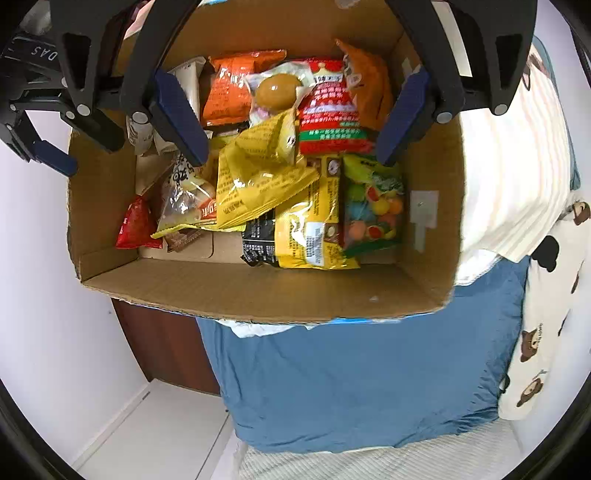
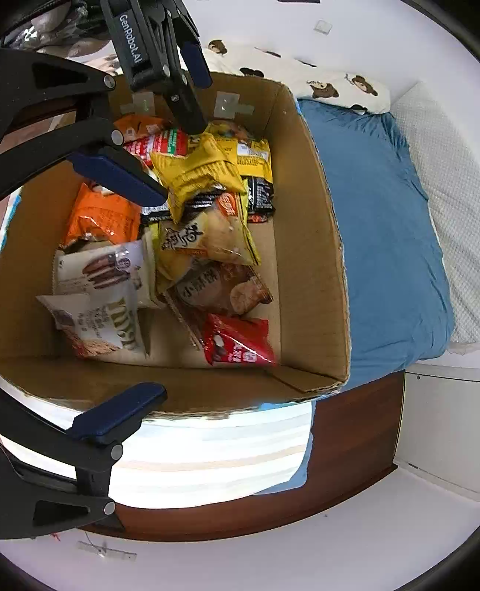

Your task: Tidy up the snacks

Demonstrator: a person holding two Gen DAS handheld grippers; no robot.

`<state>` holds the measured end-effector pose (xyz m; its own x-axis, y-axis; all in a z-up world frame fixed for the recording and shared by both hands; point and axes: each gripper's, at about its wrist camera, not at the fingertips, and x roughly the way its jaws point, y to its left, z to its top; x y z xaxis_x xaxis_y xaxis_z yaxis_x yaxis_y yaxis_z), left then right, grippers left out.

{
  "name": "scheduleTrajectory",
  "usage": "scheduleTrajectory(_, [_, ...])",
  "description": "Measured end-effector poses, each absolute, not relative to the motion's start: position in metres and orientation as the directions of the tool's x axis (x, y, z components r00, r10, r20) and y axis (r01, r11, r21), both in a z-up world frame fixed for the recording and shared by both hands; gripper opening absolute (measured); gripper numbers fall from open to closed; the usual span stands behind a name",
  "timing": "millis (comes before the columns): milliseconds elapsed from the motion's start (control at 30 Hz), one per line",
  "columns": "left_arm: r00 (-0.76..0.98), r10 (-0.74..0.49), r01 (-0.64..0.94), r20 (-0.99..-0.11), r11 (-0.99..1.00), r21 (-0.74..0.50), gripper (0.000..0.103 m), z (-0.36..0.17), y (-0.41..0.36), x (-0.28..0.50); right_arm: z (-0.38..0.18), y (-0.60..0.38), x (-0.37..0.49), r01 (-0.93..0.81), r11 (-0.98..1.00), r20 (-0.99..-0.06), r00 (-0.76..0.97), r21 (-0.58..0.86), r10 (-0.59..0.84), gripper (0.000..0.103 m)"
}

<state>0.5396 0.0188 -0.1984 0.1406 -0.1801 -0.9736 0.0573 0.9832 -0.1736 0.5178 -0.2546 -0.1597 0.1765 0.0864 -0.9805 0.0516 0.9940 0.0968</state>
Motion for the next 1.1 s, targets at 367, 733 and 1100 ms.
scheduleTrajectory(367, [0.325, -0.124, 0.065, -0.938, 0.992, -0.108, 0.093, -0.152, 0.029, 0.478, -0.135, -0.242, 0.463, 0.030, 0.993, -0.955, 0.279, 0.117, 0.104, 0.098])
scheduleTrajectory(733, [0.448, -0.109, 0.058, -0.887, 0.994, -0.092, 0.093, -0.115, 0.034, 0.404, -0.092, -0.230, 0.391, 0.013, 0.995, -0.905, 0.417, 0.099, 0.084, 0.098])
scheduleTrajectory(1100, [0.578, -0.110, 0.060, -0.809, 0.994, -0.093, 0.103, -0.072, 0.041, 0.315, -0.041, -0.225, 0.304, 0.004, 0.996, -0.837, 0.541, 0.090, 0.074, 0.100])
